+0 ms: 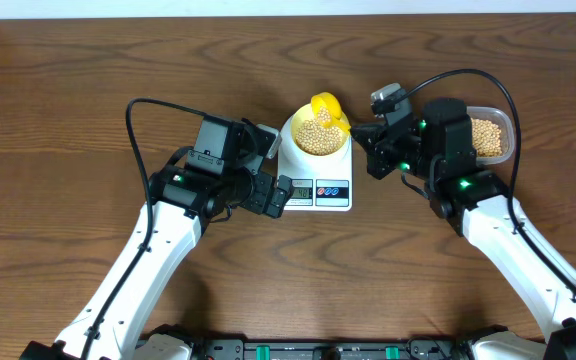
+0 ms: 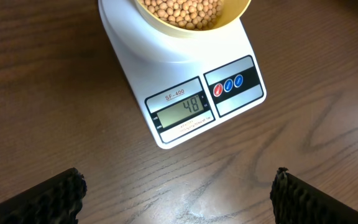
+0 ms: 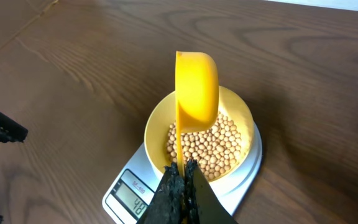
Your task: Scoop item into bowl and weigh 50g on scale
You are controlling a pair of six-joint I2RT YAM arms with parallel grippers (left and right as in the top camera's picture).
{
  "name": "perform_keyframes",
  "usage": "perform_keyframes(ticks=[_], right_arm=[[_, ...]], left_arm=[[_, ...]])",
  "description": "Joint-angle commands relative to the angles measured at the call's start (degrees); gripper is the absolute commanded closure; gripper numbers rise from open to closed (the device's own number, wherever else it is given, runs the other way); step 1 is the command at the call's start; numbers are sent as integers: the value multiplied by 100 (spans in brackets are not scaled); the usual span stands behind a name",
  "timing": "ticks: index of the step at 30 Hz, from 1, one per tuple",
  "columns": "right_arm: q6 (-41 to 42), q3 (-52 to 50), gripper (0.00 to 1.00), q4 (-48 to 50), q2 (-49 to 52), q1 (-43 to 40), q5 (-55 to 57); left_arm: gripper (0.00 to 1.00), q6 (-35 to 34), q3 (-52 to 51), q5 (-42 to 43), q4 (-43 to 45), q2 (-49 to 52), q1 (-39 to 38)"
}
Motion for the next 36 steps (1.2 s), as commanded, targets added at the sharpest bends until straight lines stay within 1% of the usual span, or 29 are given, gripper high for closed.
perform_keyframes(ticks=[1, 4, 6, 9, 11, 16, 24, 26, 28, 29, 36], right_arm=[[-66, 39, 99, 52, -111, 44, 122], [-291, 39, 99, -37, -111, 61, 127], [-142, 39, 99, -28, -111, 57, 417], [155, 39, 99, 96, -111, 61, 28], [190, 39, 99, 103, -111, 61, -133], [299, 39, 99, 114, -111, 55, -125], [302, 39, 99, 138, -111, 57, 107], [164, 39, 99, 74, -111, 83, 105], [-260, 39, 99, -74, -111, 105, 131], [-260, 39, 99, -79, -111, 103, 157], [118, 39, 99, 350, -111, 94, 173]], left_arm=[[3, 94, 35, 24, 2, 44, -2], [3, 94, 37, 24, 4, 44, -2], [3, 94, 35, 24, 4, 44, -2], [3, 94, 37, 24, 4, 44, -2], [3, 92, 35, 24, 4, 44, -2], [3, 94, 35, 24, 4, 44, -2], [3, 94, 37, 24, 4, 44, -2], [3, 94, 35, 24, 4, 44, -2], [3, 94, 35, 24, 4, 44, -2], [3, 92, 35, 24, 4, 44, -2], [3, 94, 35, 24, 4, 44, -2]])
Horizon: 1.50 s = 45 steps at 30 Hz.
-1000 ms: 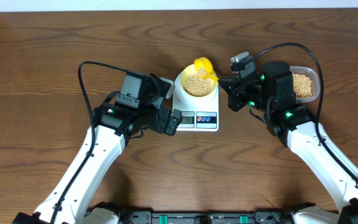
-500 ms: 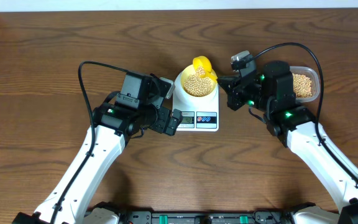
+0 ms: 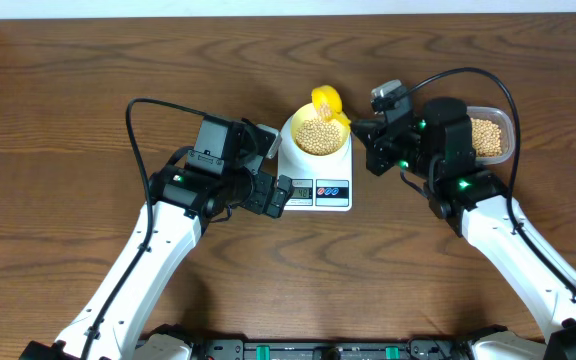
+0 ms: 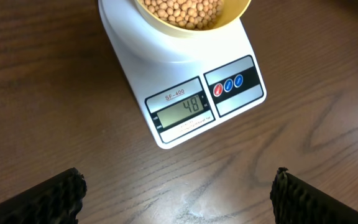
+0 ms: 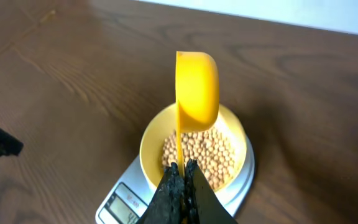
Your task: Scoop item into bowl and weigh 50g on scale
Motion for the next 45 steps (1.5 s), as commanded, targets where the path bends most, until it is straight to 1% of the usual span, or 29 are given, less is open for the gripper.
perform_keyframes(ticks=[1, 8, 12, 16, 22, 25, 26, 31, 35, 41, 45], right_arm=[[184, 39, 99, 61, -109, 50, 37], [149, 39, 99, -168, -109, 83, 35], [319, 39, 99, -92, -111, 83, 33], [-138, 39, 99, -289, -109, 85, 37], [-125, 39, 99, -109, -109, 101, -20], [-608, 39, 99, -308, -103, 98, 15], [-605, 39, 99, -323, -103, 98, 57], [35, 39, 99, -111, -105, 94, 42], [-138, 39, 99, -155, -105, 98, 44], [378, 39, 99, -48, -105, 72, 79], [404, 39, 99, -48, -105, 72, 79]], left_arm=[[3, 94, 35, 24, 4, 44, -2], [3, 94, 33, 24, 4, 44, -2], [3, 94, 33, 24, 4, 44, -2], [3, 94, 35, 24, 4, 44, -2], [3, 94, 33, 24, 4, 44, -2], [3, 94, 33, 24, 4, 44, -2], [3, 94, 33, 24, 4, 44, -2], [3, 94, 35, 24, 4, 44, -2], [3, 94, 35, 24, 4, 44, -2], [3, 92, 33, 24, 4, 44, -2], [3, 92, 33, 24, 4, 44, -2]])
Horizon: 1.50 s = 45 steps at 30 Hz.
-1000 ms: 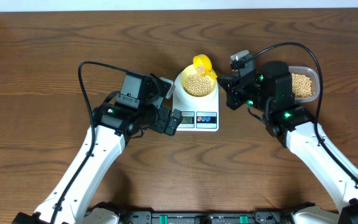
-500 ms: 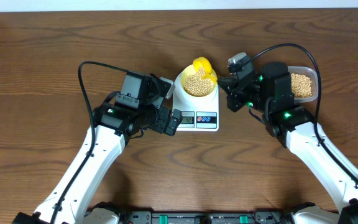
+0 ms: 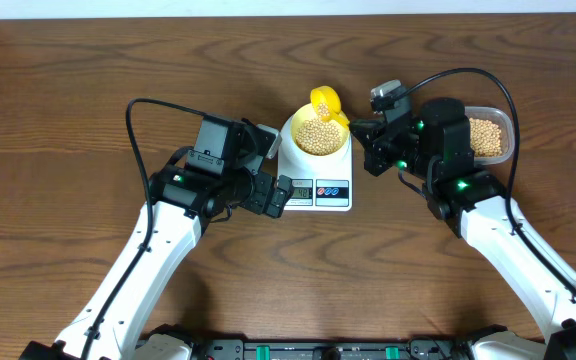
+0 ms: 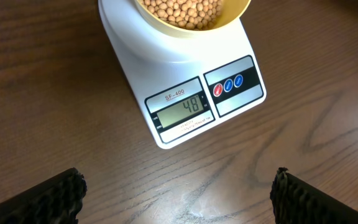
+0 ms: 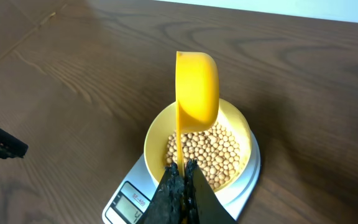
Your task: Scoop item into bowl and weigh 50g on scale
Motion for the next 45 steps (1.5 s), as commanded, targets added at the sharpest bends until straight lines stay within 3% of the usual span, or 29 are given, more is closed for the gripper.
perform_keyframes(ticks=[1, 7, 12, 16, 20, 29, 33, 39, 45], right_arm=[[181, 39, 99, 13, -101, 17, 39], [81, 39, 99, -9, -101, 17, 39], [-920, 39, 99, -240, -101, 101, -39], [-1001, 39, 99, -341, -96, 120, 98], [-817, 39, 99, -282, -96, 118, 195], [463, 39, 99, 2, -98, 76, 188], [396, 39, 99, -2, -98, 76, 190], [-833, 39, 99, -313, -94, 195, 280], [354, 39, 99, 96, -96, 109, 295]], left_arm=[[3, 94, 35, 24, 2, 44, -2], [3, 94, 33, 24, 2, 44, -2], [3, 94, 35, 24, 2, 44, -2], [3, 94, 33, 24, 4, 44, -2], [3, 94, 33, 24, 4, 44, -2], [3, 94, 35, 24, 2, 44, -2], [3, 94, 33, 24, 4, 44, -2], [3, 94, 33, 24, 4, 44, -2], [3, 94, 33, 24, 2, 44, -2]])
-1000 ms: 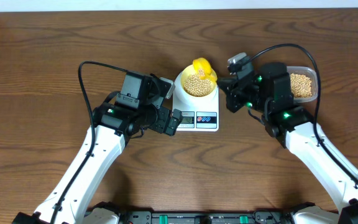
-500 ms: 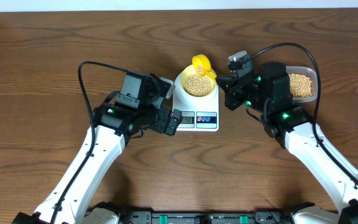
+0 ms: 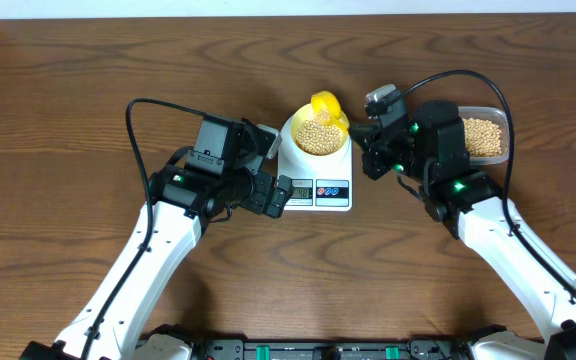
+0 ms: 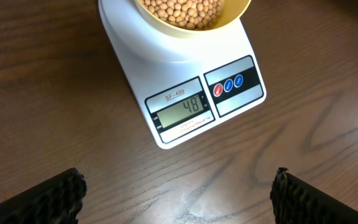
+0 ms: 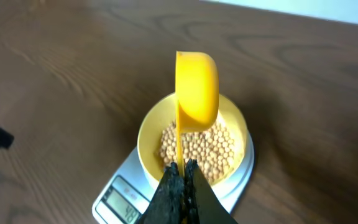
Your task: Scoop item into bowl and weigh 50g on scale
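A yellow bowl full of soybeans sits on a white scale at the table's middle. In the left wrist view the scale's display reads 48. My right gripper is shut on the handle of a yellow scoop, which is held on edge above the bowl; in the overhead view the scoop hangs over the bowl's far rim. My left gripper stands open over bare wood just in front of the scale, holding nothing.
A clear tub of soybeans stands at the right, behind my right arm. A black cable loops from each arm over the wooden table. A light wall runs along the far edge.
My right gripper and the scoop have shifted slightly above the bowl, with the scoop now over the far rim. The display stays at 48. My left gripper has not moved.
At every earlier moment my right gripper held the scoop on edge above the bowl, shifting a little in height and distance each time. The scale read 48 throughout. My left gripper stayed open in front of the scale the whole while.
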You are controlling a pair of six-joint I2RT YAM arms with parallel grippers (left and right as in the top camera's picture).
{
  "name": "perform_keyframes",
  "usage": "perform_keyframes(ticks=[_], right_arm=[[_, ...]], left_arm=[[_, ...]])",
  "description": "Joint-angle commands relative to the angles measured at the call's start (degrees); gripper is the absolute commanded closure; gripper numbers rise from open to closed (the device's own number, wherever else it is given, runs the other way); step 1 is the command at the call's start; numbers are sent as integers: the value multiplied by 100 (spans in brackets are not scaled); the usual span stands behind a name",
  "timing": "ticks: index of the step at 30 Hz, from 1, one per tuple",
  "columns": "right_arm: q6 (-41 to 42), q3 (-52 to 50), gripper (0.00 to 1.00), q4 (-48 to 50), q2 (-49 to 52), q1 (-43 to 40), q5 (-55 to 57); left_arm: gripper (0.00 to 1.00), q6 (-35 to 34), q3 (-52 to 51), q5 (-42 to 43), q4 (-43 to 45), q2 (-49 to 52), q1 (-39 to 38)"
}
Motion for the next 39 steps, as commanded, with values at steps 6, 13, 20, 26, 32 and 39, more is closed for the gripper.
perform_keyframes(ticks=[6, 13, 20, 26, 32, 39], right_arm=[[988, 39, 99, 308, -92, -151, -37], [986, 39, 99, 308, -92, -153, -55], [984, 39, 99, 308, -92, -151, -55], [909, 39, 99, 304, -92, -151, -55], [507, 39, 99, 168, -90, -138, -59], [-717, 39, 99, -428, -79, -7, -13]], left_arm=[[3, 94, 35, 24, 2, 44, -2], [3, 94, 33, 24, 2, 44, -2], [3, 94, 33, 24, 4, 44, -2], [3, 94, 33, 24, 4, 44, -2], [3, 94, 35, 24, 2, 44, -2], [3, 94, 35, 24, 2, 44, -2]])
